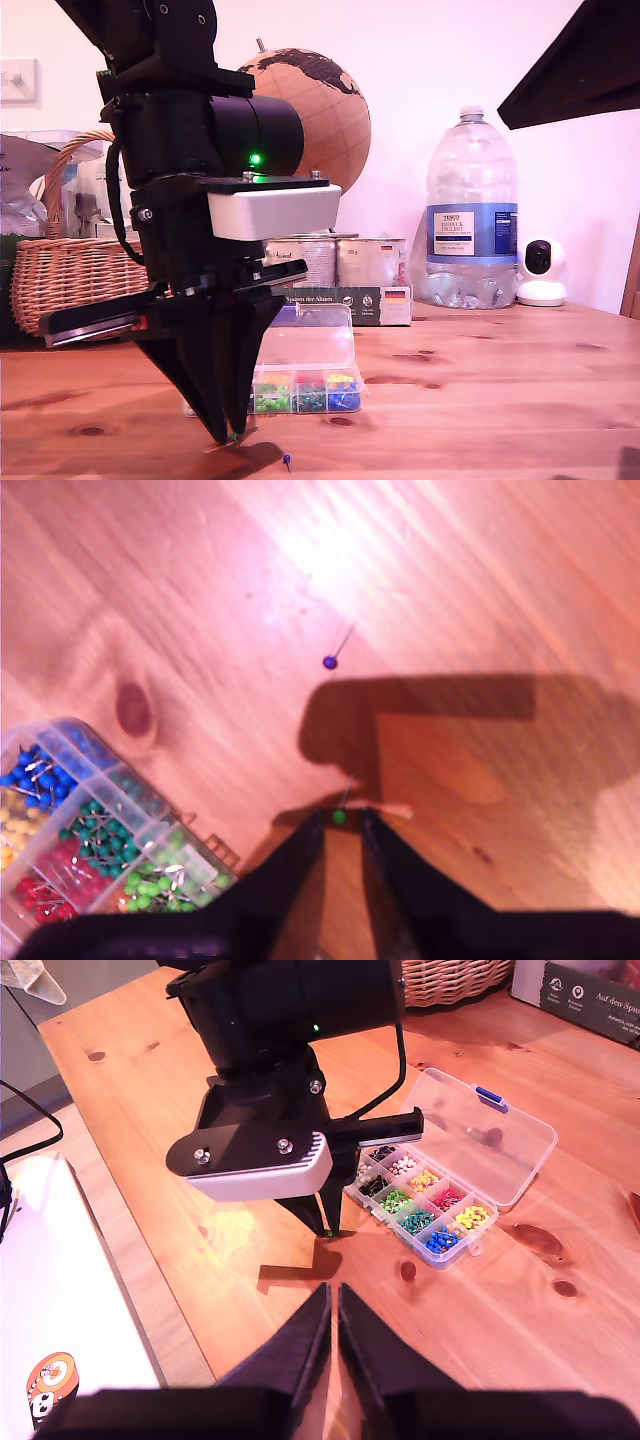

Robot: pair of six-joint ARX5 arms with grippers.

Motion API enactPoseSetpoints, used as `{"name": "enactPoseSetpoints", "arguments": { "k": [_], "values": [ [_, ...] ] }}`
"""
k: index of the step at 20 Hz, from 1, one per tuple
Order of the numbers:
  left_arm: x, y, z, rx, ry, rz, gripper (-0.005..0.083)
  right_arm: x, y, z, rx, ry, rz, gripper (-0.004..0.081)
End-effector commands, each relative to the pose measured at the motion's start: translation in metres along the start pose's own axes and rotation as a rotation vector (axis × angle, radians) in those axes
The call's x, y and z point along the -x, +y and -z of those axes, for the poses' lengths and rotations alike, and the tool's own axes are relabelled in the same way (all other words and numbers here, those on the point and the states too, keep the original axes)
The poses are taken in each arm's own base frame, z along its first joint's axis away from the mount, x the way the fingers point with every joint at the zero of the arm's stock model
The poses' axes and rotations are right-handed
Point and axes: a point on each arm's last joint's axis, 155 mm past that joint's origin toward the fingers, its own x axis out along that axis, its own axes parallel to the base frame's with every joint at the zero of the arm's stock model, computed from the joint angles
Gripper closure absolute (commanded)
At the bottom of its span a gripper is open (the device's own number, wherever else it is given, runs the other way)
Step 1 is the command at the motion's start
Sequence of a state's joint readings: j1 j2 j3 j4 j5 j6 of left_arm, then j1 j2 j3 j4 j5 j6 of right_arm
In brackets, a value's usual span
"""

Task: Sort the loose pins on the table into their correct compartments

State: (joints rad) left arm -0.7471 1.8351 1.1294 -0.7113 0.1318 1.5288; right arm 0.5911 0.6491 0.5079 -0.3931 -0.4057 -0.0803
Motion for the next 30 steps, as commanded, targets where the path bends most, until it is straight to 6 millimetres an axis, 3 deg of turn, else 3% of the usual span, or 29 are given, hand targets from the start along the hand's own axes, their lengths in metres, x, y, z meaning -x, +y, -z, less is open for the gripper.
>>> {"name": "enactPoseSetpoints", "arguments": {
  "k": [1, 23, 25, 30],
  "values": [
    [-0.009, -0.007, 0.003, 0.000, 0.001, 0.032, 0.0705, -0.002, 0.002, 0.001, 0.005, 0.000, -0.008, 0.0783],
    [-0.009, -0.008, -0.008, -0.013, -0.036, 0.034, 0.0707, -0.002, 0.001, 0.001, 0.005, -0.002, -0.008, 0.0783],
    [-0.010, -0.007, -0.008, -0.014, -0.034, 0.033, 0.0792, -0.002, 0.002, 0.001, 0.005, -0.001, -0.008, 0.0783],
    [-0.010, -0.007, -0.008, -0.023, -0.032, 0.033, 0.0798, -0.002, 0.002, 0.001, 0.005, -0.001, -0.008, 0.0783]
  ]
}}
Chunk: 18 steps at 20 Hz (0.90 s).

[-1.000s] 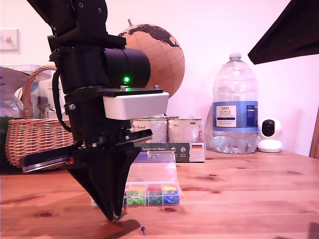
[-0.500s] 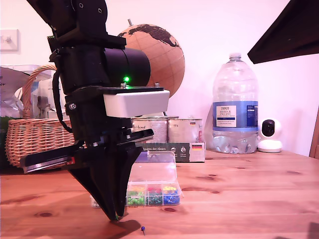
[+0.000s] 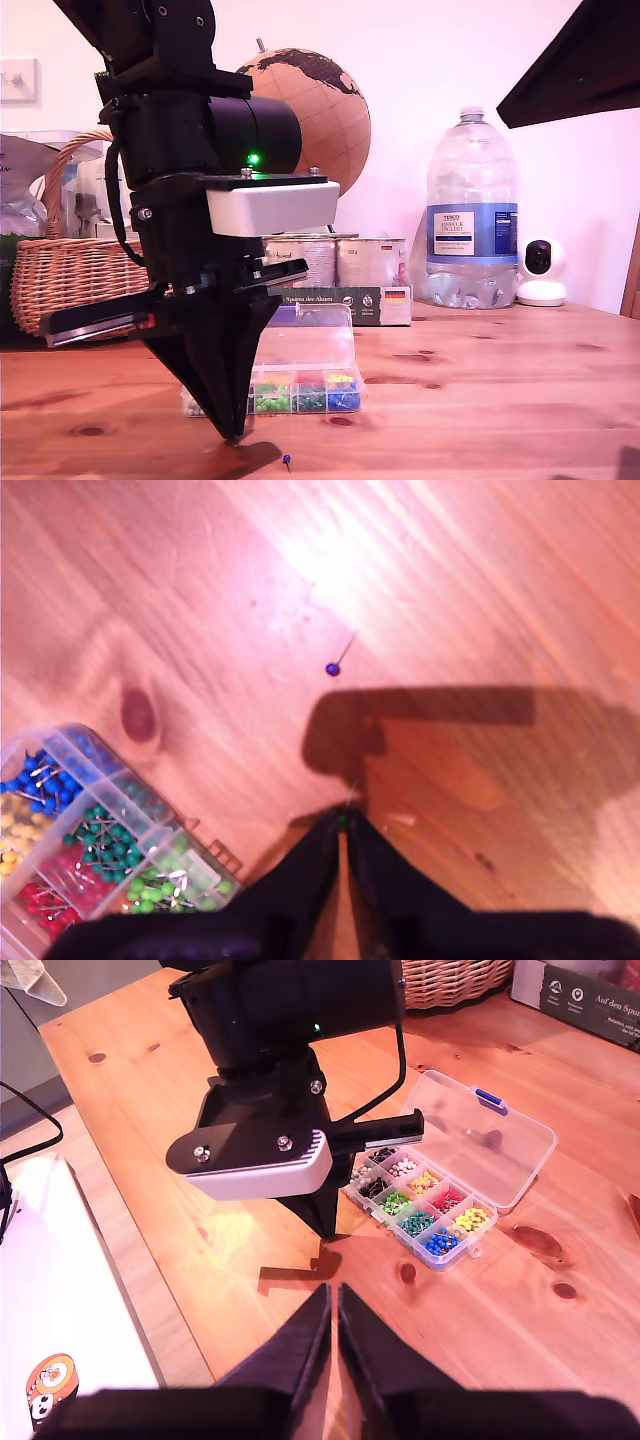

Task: Sort the loose pins on the table into their correct compartments

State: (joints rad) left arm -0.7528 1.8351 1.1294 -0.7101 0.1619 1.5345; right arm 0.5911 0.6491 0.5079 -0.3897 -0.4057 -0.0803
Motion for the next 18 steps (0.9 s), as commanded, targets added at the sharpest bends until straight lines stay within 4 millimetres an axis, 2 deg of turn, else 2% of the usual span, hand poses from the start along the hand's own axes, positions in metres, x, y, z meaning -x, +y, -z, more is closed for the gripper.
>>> {"name": "enactPoseSetpoints", "arguments": {
  "k": [1, 5, 18],
  "values": [
    [-0.009, -0.007, 0.000, -0.011, -0.001, 0.032, 0.0798, -0.002, 0.002, 0.002, 0.004, 0.002, -0.008, 0.0783],
    [-0.006, -0.006, 0.006, -0.011, 0.036, 0.023, 0.0798, -0.002, 0.002, 0.001, 0.004, 0.001, -0.009, 0.0783],
    [0.027, 0.017, 0.001, 0.003, 0.036, -0.074, 0.0798, -0.002, 0.002, 0.001, 0.005, -0.001, -0.009, 0.0783]
  ]
}}
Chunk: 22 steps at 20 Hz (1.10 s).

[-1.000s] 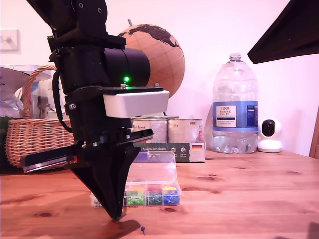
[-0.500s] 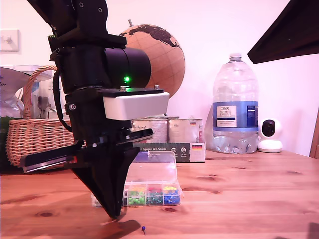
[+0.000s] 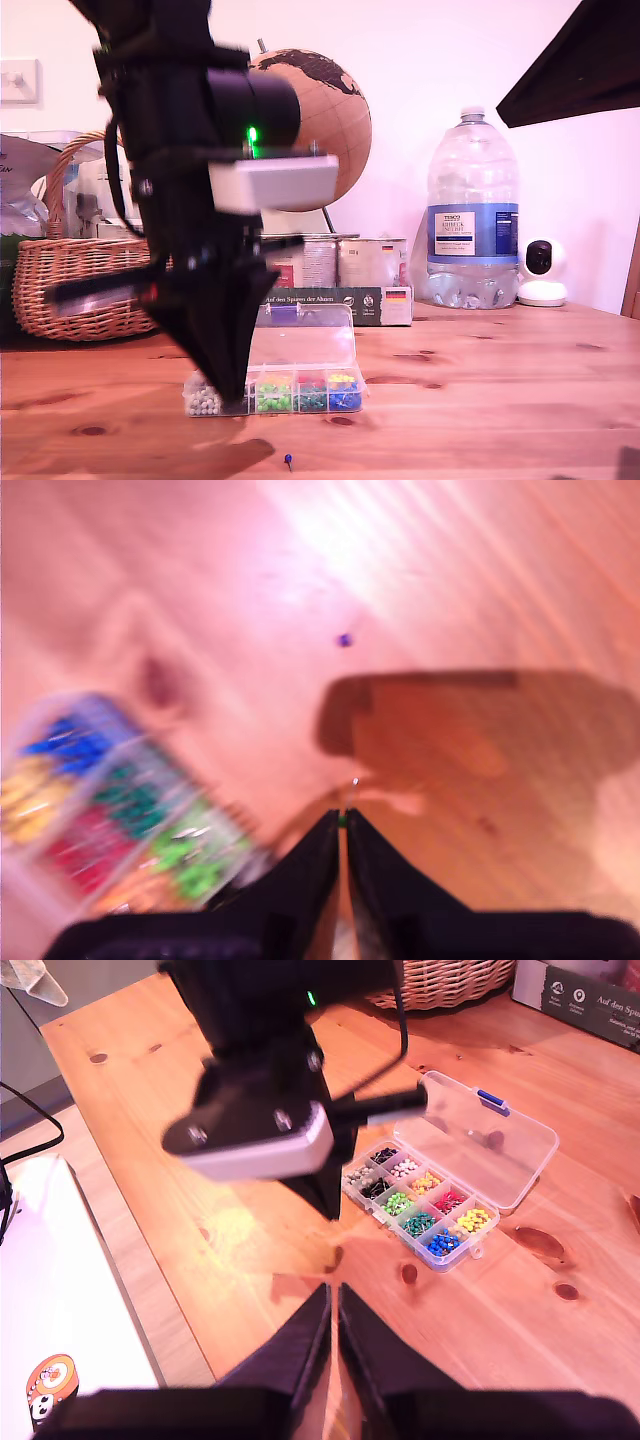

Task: Sort the loose pins on the table into their correct compartments

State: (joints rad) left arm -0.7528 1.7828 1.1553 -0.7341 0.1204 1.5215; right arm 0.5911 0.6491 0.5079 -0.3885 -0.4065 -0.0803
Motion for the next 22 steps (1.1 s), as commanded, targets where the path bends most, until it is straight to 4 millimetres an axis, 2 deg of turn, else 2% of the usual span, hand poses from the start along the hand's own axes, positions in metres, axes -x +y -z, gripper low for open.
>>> {"name": "enactPoseSetpoints", "arguments": {
  "k": [1, 5, 8, 17, 22],
  "values": [
    [0.007, 0.010, -0.003, -0.004, -0.004, -0.031, 0.0798, -0.002, 0.002, 0.001, 0.004, 0.001, -0.008, 0.0783],
    [0.017, 0.030, -0.003, -0.004, -0.005, -0.090, 0.0798, -0.002, 0.001, 0.001, 0.004, 0.001, -0.008, 0.0783],
    [0.021, 0.043, 0.005, 0.031, -0.003, -0.138, 0.0798, -0.002, 0.002, 0.002, 0.003, 0.003, -0.008, 0.0783],
    [0.010, 0.055, 0.014, 0.051, 0.000, -0.171, 0.0798, -0.002, 0.001, 0.002, 0.004, 0.003, -0.008, 0.0783],
    [-0.002, 0.050, 0.016, 0.054, 0.001, -0.136, 0.0798, -0.002, 0.001, 0.002, 0.003, 0.004, -0.008, 0.0783]
  ]
}}
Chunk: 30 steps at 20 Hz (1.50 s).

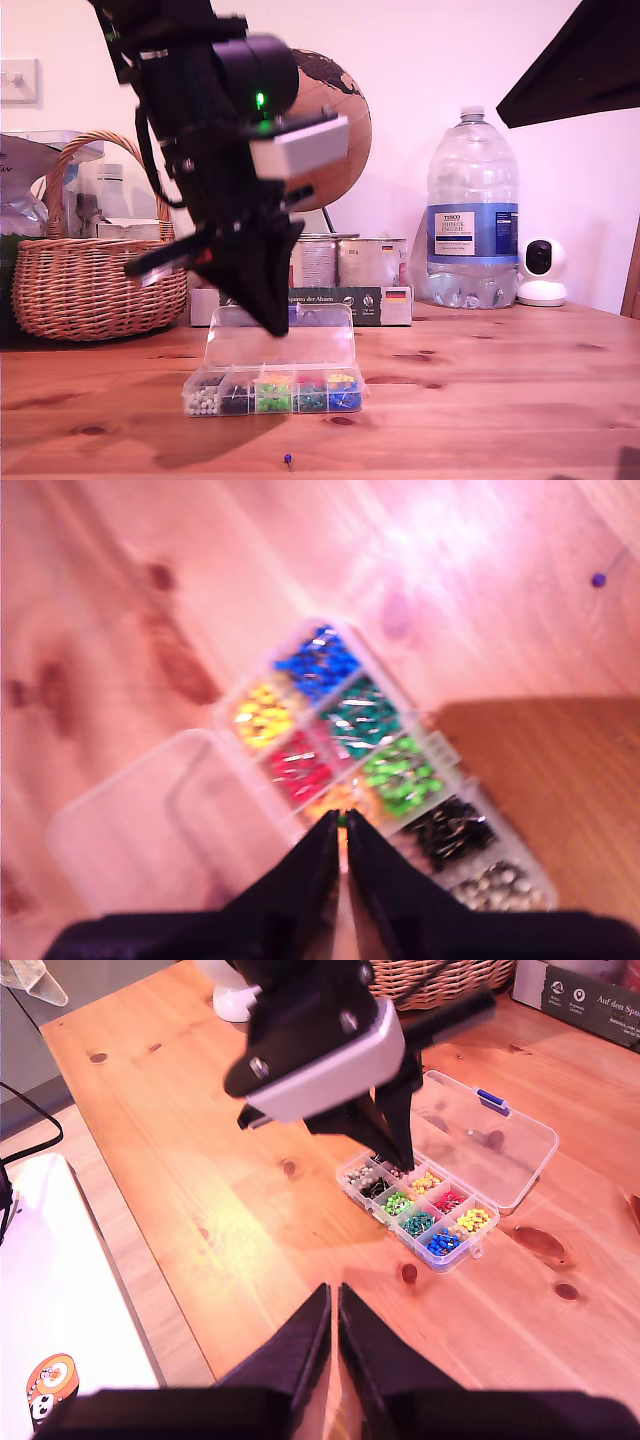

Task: Sort the loose pins on the table into their correct compartments

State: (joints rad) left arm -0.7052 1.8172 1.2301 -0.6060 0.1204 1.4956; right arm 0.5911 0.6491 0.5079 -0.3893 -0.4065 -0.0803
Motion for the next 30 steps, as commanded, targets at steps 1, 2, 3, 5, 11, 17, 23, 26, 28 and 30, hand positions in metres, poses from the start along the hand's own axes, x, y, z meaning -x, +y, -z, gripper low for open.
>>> {"name": "enactPoseSetpoints", "arguments": {
  "k": [1, 2, 3, 5, 11, 17, 23, 26, 28, 30],
  "values": [
    [-0.011, -0.010, 0.000, 0.004, 0.000, 0.041, 0.0798, -0.002, 0.001, 0.002, 0.004, 0.003, -0.008, 0.0783],
    [-0.011, -0.011, 0.000, 0.005, 0.000, 0.045, 0.0798, -0.002, 0.001, 0.002, 0.004, 0.003, -0.008, 0.0783],
    [-0.011, -0.013, 0.000, 0.006, 0.000, 0.053, 0.0798, -0.002, 0.001, 0.002, 0.004, 0.002, -0.008, 0.0783],
    [-0.013, -0.018, 0.001, 0.009, 0.002, 0.075, 0.0798, -0.002, 0.001, 0.002, 0.004, 0.002, -0.008, 0.0783],
    [-0.015, -0.022, 0.001, 0.003, 0.002, 0.091, 0.0798, -0.002, 0.001, 0.002, 0.004, 0.002, -0.008, 0.0783],
    [-0.015, -0.022, 0.000, 0.003, -0.005, 0.089, 0.0798, -0.002, 0.001, 0.002, 0.004, 0.002, -0.008, 0.0783],
    [-0.015, -0.019, 0.000, 0.001, -0.006, 0.078, 0.0715, -0.002, 0.001, 0.002, 0.004, 0.002, -0.008, 0.0783],
    [-0.015, -0.018, 0.000, 0.001, -0.006, 0.074, 0.0715, -0.002, 0.001, 0.002, 0.004, 0.002, -0.008, 0.0783],
    [-0.015, -0.017, -0.001, 0.000, -0.006, 0.069, 0.0717, -0.002, 0.001, 0.002, 0.004, 0.002, -0.008, 0.0783],
    [-0.011, -0.016, -0.003, -0.004, -0.007, 0.066, 0.0763, -0.002, 0.001, 0.002, 0.004, 0.002, -0.008, 0.0783]
  ]
}}
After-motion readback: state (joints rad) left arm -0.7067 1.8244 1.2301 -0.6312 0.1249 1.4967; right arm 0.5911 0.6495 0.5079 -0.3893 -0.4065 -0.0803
